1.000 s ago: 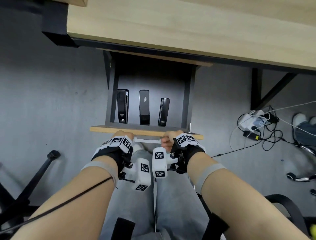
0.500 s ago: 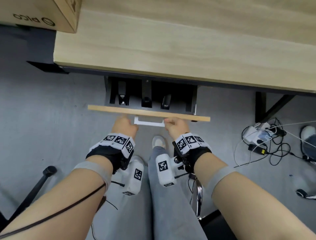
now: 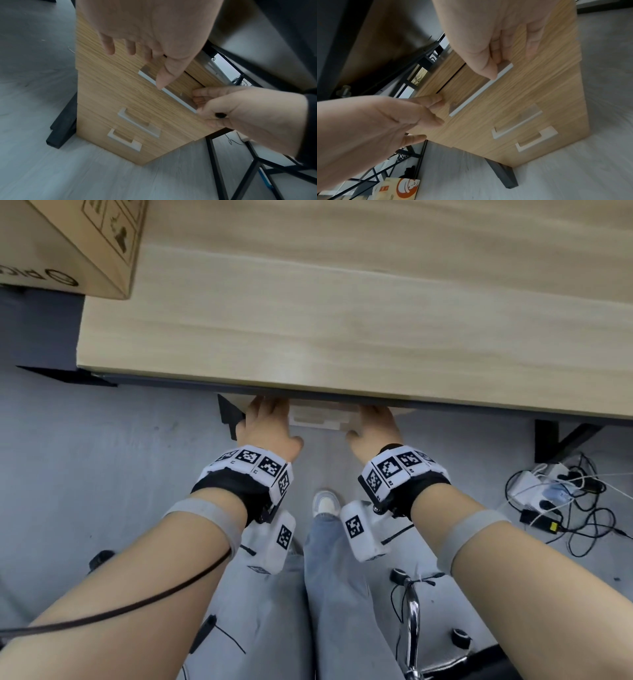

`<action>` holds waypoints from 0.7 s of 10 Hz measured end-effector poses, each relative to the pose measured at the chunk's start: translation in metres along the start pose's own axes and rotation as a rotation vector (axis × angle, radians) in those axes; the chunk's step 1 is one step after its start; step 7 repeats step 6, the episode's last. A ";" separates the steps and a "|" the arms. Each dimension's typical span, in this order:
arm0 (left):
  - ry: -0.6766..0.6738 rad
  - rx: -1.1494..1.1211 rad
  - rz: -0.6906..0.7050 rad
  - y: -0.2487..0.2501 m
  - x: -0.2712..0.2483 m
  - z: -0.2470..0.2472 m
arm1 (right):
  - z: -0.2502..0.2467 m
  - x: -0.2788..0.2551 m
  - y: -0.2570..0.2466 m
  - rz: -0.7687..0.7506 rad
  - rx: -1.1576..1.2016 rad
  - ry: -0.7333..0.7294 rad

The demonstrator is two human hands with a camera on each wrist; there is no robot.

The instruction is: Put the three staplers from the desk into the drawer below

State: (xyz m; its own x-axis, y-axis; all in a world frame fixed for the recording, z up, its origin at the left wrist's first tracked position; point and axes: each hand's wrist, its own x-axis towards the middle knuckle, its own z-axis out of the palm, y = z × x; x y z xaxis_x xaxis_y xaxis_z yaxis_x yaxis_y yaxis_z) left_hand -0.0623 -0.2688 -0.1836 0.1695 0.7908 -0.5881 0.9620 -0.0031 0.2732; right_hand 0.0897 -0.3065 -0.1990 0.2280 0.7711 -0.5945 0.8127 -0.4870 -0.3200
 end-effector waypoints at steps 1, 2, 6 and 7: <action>-0.042 0.043 -0.028 0.003 0.007 -0.004 | -0.003 0.001 0.003 0.000 -0.046 -0.037; -0.071 0.039 -0.051 0.004 0.010 -0.002 | -0.003 -0.002 0.007 -0.027 -0.054 -0.048; -0.154 -0.164 0.054 0.031 -0.033 -0.035 | -0.031 -0.044 -0.004 0.036 0.303 -0.118; -0.154 -0.164 0.054 0.031 -0.033 -0.035 | -0.031 -0.044 -0.004 0.036 0.303 -0.118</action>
